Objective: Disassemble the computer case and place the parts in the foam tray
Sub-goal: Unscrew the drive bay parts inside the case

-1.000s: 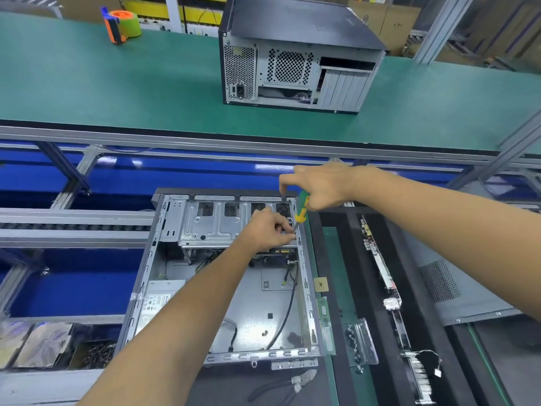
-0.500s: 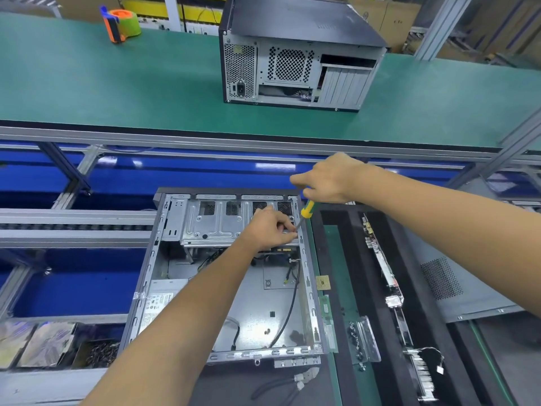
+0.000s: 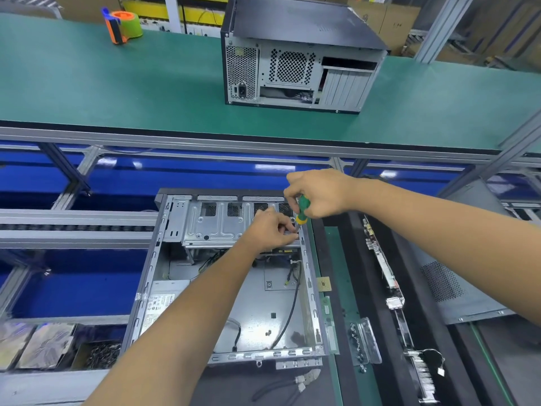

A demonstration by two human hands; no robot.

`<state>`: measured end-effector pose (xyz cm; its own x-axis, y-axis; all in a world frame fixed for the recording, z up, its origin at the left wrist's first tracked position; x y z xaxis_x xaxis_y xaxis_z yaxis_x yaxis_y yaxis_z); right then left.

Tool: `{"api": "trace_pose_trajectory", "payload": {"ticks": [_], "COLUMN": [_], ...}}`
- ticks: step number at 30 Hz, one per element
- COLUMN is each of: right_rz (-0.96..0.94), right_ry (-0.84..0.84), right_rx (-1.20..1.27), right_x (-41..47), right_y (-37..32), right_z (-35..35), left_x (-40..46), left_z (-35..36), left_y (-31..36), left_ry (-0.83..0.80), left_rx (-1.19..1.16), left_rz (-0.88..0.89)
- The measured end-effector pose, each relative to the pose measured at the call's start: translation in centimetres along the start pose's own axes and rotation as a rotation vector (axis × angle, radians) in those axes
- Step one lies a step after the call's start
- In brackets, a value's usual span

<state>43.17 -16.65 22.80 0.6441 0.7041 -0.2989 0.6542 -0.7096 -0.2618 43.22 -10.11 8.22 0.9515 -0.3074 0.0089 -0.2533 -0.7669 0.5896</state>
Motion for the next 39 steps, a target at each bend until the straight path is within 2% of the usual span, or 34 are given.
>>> {"api": "trace_pose_trajectory", "payload": {"ticks": [14, 21, 28, 39], "right_rz": [0.069, 0.092, 0.127, 0.129], "right_ry": [0.138, 0.138, 0.211, 0.157], "right_rx": [0.204, 0.21, 0.184, 0.143], "right_x": [-0.6, -0.3, -0.4, -0.2], "right_y": [1.8, 2.6, 3.5, 3.0], "right_z": [-3.5, -2.7, -3.5, -3.0], "left_x": [-0.3, -0.4, -0.3, -0.2], "left_z": [-0.3, -1.6, -0.9, -1.4], "left_y": [0.4, -0.8, 0.3, 1.2], "left_ry": [-0.01, 0.078, 0.04, 0.004], "left_rx": [-0.023, -0.233, -0.038, -0.02], "left_rz": [0.012, -0.081, 0.046, 0.173]}}
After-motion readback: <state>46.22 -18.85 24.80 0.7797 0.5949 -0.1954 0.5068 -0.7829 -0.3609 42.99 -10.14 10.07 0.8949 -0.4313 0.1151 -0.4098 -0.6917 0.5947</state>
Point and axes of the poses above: each hand's wrist, its own x-axis towards the middle knuckle, its own z-axis out of the palm, y = z × x, the point moved 9 cm from there along x, towards the middle knuckle, and after that the axes turned 10 degrees about x, right-handed, at the moved point
